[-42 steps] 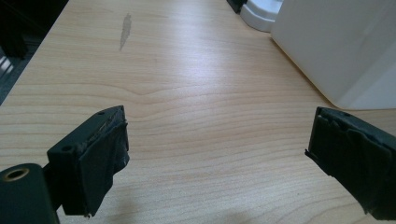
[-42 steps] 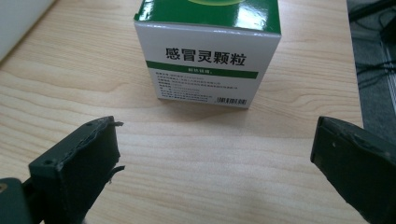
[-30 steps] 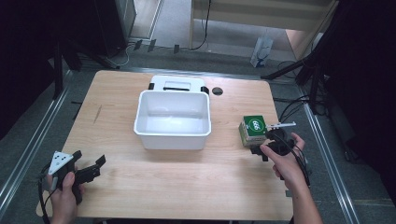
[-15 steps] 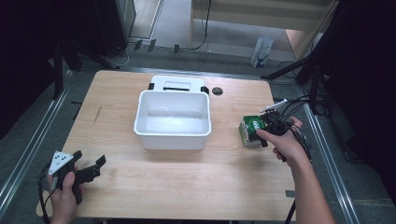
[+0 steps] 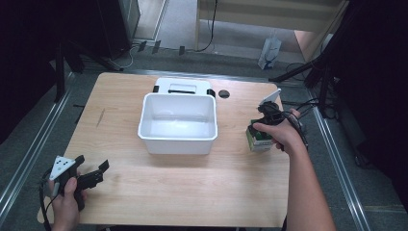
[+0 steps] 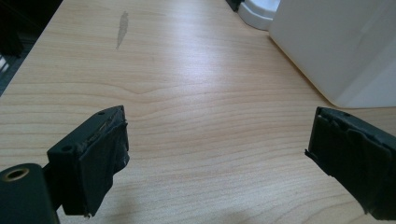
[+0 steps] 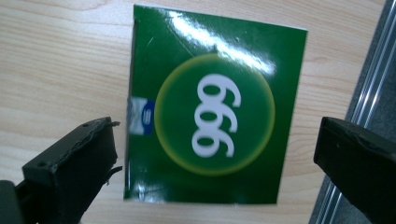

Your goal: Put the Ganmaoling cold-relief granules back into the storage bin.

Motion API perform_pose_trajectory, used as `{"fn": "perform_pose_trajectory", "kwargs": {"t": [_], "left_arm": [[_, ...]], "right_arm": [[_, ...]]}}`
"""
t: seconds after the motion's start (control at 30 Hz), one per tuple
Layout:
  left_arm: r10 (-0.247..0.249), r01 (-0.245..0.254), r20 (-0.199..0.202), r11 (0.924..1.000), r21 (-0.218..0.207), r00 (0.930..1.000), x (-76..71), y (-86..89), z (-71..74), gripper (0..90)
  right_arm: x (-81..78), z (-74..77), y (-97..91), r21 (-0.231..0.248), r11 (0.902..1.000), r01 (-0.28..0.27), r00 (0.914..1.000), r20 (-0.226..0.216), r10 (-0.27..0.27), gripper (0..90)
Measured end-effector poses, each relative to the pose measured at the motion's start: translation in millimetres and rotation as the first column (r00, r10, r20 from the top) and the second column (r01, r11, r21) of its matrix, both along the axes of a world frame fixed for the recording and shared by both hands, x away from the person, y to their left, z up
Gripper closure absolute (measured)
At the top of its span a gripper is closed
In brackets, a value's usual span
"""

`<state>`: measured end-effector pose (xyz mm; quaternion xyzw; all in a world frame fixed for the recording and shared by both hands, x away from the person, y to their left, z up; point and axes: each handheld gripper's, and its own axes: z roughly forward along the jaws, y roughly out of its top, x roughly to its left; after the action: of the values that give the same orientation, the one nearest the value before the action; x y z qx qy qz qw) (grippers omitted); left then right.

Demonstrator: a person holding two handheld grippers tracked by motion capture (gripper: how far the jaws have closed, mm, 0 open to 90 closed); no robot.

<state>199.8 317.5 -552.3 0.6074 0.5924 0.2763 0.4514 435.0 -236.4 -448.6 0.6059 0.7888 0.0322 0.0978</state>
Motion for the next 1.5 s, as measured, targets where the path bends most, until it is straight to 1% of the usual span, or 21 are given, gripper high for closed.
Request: {"fn": "perform_pose_trajectory", "kwargs": {"t": [0.13, 0.27, 0.33, 0.37, 0.4, 0.43, 0.5, 0.67, 0.77, 0.83, 0.97, 1.03, 1.07, 1.1, 1.27, 1.3, 1.33, 1.37, 1.43, 1.47, 1.5], "left_arm": [[-0.001, 0.001, 0.001, 1.0000, -0.001, 1.0000, 0.1, 0.2, -0.1, 5.6], [0.000, 0.000, 0.002, 1.0000, -0.001, 1.0000, 0.0, 0.2, -0.1, 5.6], [0.001, -0.001, 0.001, 1.0000, -0.004, 1.0000, 0.0, 0.1, -0.1, 5.6], [0.001, -0.001, 0.000, 1.0000, -0.004, 1.0000, 0.1, 0.0, -0.1, 5.6], [0.001, -0.001, -0.001, 1.0000, -0.003, 1.0000, 0.1, -0.1, 0.0, 5.6], [0.002, -0.002, 0.000, 1.0000, -0.003, 1.0000, 0.3, -0.3, -0.1, 5.6], [0.000, 0.000, 0.000, 1.0000, -0.003, 1.0000, 0.1, -0.1, 0.0, 5.6], [-0.002, 0.002, -0.001, 1.0000, -0.004, 1.0000, 0.8, -0.4, -0.1, 5.6], [-0.002, 0.002, -0.002, 1.0000, -0.004, 1.0000, 0.9, -0.3, -0.2, 5.6], [-0.003, 0.003, -0.002, 1.0000, -0.005, 1.0000, 0.9, -0.1, -0.1, 5.6], [0.000, 0.000, 0.001, 1.0000, -0.002, 1.0000, 0.6, -0.3, -0.1, 5.6], [0.000, 0.000, 0.001, 1.0000, -0.005, 1.0000, 0.5, -0.3, -0.1, 5.6], [0.000, 0.000, 0.000, 1.0000, -0.006, 1.0000, 0.6, -0.2, -0.1, 5.6], [0.000, 0.000, 0.000, 1.0000, -0.005, 1.0000, 0.7, -0.2, -0.2, 5.6], [0.002, -0.002, 0.000, 1.0000, -0.002, 1.0000, 0.6, -0.4, -0.1, 5.6], [0.002, -0.002, 0.001, 1.0000, -0.003, 1.0000, 0.6, -0.4, -0.1, 5.6], [0.001, -0.001, 0.000, 1.0000, -0.001, 1.0000, 0.4, -0.4, 0.0, 5.6], [0.002, -0.002, 0.000, 1.0000, -0.002, 1.0000, 0.3, -0.4, 0.0, 5.6], [0.003, -0.003, 0.000, 1.0000, -0.001, 1.0000, 0.1, -0.3, 0.1, 5.6], [0.004, -0.004, 0.001, 1.0000, -0.002, 1.0000, 0.2, -0.4, 0.0, 5.6], [0.003, -0.003, 0.001, 1.0000, 0.000, 1.0000, 0.1, -0.3, 0.1, 5.6]], "right_arm": [[7.8, -11.4, 3.5, -0.033, 0.9994, -0.006, 0.9997, -0.022, 0.005, 0.0], [12.8, -17.7, 7.6, -0.043, 0.9990, 0.014, 0.9995, -0.028, -0.015, 0.0], [14.5, -21.0, 8.1, -0.057, 0.9982, 0.019, 0.9991, -0.036, -0.021, 0.2], [15.0, -22.3, 8.1, -0.058, 0.9981, 0.022, 0.9991, -0.034, -0.024, 2.1], [16.0, -24.6, 7.1, -0.053, 0.9979, 0.036, 0.9986, -0.036, -0.038, 5.0], [16.0, -24.6, 7.1, -0.053, 0.9979, 0.036, 0.9986, -0.036, -0.038, 5.0], [16.2, -27.2, 5.9, -0.022, 0.9991, 0.037, 0.9984, -0.041, -0.038, 10.6], [17.8, -25.6, 4.6, -0.008, 0.9990, 0.043, 0.9984, -0.036, -0.043, 14.0], [18.4, -23.1, 3.5, 0.012, 0.9997, 0.019, 0.9995, -0.024, -0.019, 15.9], [18.3, -21.8, 3.8, 0.010, 0.9999, -0.003, 0.9999, -0.015, 0.003, 16.2], [19.5, -20.1, 1.8, 0.022, 0.9997, -0.010, 0.9999, -0.005, 0.010, 16.4], [19.5, -18.2, 2.1, 0.039, 0.9988, -0.028, 0.9996, -0.004, 0.029, 16.5], [19.3, -15.4, 3.6, 0.045, 0.9969, -0.064, 0.9979, -0.003, 0.064, 16.6], [19.3, -15.4, 3.6, 0.045, 0.9969, -0.064, 0.9979, -0.003, 0.064, 16.6], [18.5, -1.8, 10.2, 0.050, 0.9884, -0.143, 0.9897, 0.008, 0.143, 16.6], [18.2, 1.4, 11.7, 0.040, 0.9845, -0.171, 0.9852, 0.023, 0.170, 16.6], [18.0, 8.1, 14.6, 0.019, 0.9752, -0.221, 0.9747, 0.039, 0.220, 16.5], [18.0, 8.1, 14.6, 0.019, 0.9752, -0.221, 0.9747, 0.039, 0.220, 16.5], [18.1, 15.0, 16.9, 0.014, 0.9675, -0.252, 0.9666, 0.049, 0.252, 16.6], [18.0, 22.2, 19.0, 0.016, 0.9614, -0.275, 0.9600, 0.062, 0.273, 16.6], [18.0, 22.2, 19.0, 0.016, 0.9614, -0.275, 0.9600, 0.062, 0.273, 16.6]]}}
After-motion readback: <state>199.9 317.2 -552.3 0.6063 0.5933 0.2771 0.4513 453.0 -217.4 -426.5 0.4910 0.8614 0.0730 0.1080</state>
